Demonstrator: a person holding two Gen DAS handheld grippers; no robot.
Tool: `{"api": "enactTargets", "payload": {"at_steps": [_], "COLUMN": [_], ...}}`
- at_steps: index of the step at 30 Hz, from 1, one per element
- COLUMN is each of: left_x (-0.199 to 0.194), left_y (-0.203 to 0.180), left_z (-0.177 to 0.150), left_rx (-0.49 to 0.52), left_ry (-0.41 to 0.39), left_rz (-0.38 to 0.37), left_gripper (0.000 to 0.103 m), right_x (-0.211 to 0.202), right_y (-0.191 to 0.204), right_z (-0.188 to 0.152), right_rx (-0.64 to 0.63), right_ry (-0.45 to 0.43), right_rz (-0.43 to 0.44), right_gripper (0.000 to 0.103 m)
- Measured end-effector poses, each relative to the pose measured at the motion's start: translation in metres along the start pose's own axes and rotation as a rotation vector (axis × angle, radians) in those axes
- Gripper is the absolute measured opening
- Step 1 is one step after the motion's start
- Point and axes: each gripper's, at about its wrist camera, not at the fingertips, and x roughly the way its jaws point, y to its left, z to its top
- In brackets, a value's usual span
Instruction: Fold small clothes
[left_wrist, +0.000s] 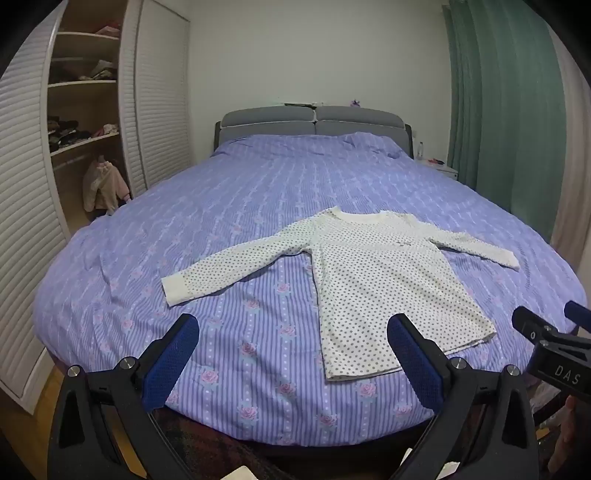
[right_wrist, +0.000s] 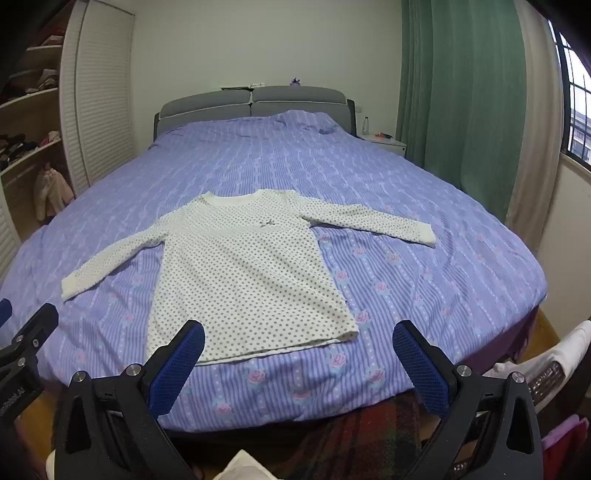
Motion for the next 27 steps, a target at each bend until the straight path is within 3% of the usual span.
{"api": "enactTargets", "payload": {"at_steps": [27], "left_x": [-0.009], "left_y": [0.002], "left_z": [0.003], "left_rx": [-0.014], "left_ry": [-0.021], "left_rz": [0.023], "left_gripper": [0.103], "right_x": [0.005], "right_y": [0.000], "right_z": [-0.005], "right_rx": [-0.021], "right_ry": [0.008], "right_rz": [-0.003], "right_gripper": [0.103]}}
